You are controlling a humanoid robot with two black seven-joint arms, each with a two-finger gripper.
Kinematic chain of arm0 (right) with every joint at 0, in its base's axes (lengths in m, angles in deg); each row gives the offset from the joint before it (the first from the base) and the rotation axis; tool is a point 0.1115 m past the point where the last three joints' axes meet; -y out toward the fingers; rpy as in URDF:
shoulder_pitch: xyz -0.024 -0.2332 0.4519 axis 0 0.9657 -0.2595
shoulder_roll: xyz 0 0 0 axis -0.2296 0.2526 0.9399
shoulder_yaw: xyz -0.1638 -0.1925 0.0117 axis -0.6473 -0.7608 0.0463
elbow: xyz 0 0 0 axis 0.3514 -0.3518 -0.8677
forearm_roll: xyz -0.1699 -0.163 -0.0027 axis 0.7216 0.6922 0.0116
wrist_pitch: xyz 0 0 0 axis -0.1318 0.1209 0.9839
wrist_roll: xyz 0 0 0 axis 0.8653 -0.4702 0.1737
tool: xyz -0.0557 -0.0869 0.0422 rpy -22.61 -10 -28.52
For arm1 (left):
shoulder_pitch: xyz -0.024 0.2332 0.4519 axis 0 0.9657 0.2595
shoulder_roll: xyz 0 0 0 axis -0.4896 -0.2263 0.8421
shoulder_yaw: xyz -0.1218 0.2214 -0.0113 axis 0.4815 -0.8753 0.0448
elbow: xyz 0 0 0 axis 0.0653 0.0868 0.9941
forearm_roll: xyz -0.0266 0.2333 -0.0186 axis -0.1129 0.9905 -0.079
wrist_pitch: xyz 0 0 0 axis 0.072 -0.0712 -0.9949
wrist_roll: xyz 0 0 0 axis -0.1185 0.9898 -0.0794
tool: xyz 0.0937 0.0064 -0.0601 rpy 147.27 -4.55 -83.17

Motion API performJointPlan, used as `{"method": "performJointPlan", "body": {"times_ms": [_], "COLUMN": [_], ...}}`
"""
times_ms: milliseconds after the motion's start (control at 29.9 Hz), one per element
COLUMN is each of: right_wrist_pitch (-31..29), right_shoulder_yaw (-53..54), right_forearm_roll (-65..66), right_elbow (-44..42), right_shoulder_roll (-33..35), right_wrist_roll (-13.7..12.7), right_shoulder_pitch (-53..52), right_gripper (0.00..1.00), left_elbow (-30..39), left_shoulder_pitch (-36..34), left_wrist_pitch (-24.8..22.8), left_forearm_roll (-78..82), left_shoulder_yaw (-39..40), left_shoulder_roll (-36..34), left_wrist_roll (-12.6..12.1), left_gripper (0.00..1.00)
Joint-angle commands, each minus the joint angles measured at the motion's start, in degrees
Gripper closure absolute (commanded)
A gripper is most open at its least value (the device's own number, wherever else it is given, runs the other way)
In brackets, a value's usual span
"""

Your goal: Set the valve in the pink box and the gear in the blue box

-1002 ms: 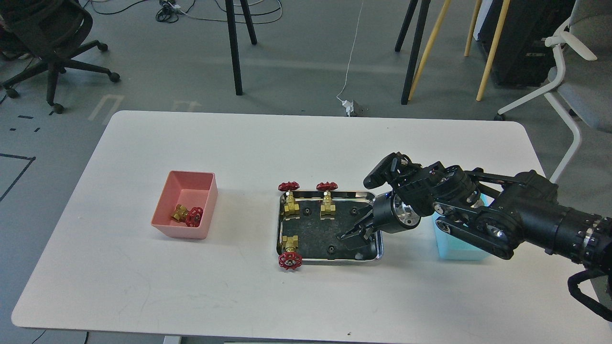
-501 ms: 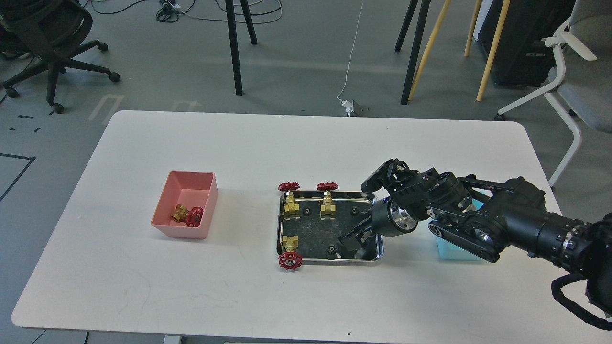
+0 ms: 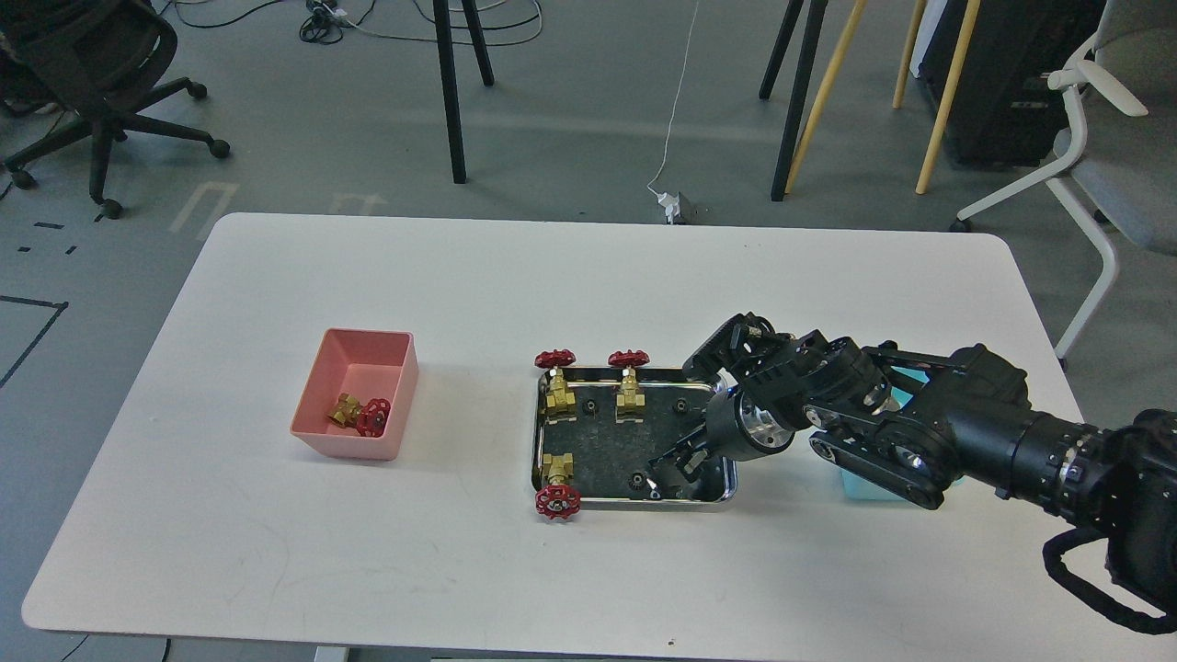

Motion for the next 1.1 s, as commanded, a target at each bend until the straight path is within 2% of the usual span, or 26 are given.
{"method": "performJointPlan", "body": {"times_ms": [0,301,601,768,1069], "right_wrist_pitch": [0.01,0.01,0.01,0.01,0.01], "right_shoulder_yaw": [-0.05,-0.32,-1.64,-1.72,-1.64], "right_forearm_roll": [-0.01,-0.01,-0.01,0.17,0.17], "right_elbow": [-0.06,0.12,0.65,0.65,0.91], "right_shoulder_roll": [-0.03,-0.64,-2.31,-2.23,-1.79], "right_wrist_roll": [-0.43,-1.30,-1.30,-1.65,-2.10], "right_shoulder_pitch": [-0.29,-0.47,-0.82,-0.91,-1.00], "right_gripper": [0.36,0.49,0.50,0.57,0.55], "left_elbow": [0.00,-0.61,-0.61,-0.70,-1.49], "left_shoulder_pitch": [-0.26,-0.43,-0.70,-0.70,-0.87], "left_wrist_pitch": [0.01,-0.25,-0.43,-0.43,-0.43], "left_forearm_roll": [0.00,0.00,0.00,0.00,0.00], "left_shoulder_yaw": [0.00,0.00,0.00,0.00,0.00], "left_shoulder_roll": [0.04,-0.04,-0.13,-0.22,-0.22], "left_wrist_roll": [-0.01,-0.01,-0.01,-0.01,-0.01], "left_gripper": [0.04,0.04,0.04,0.04,0.04]}}
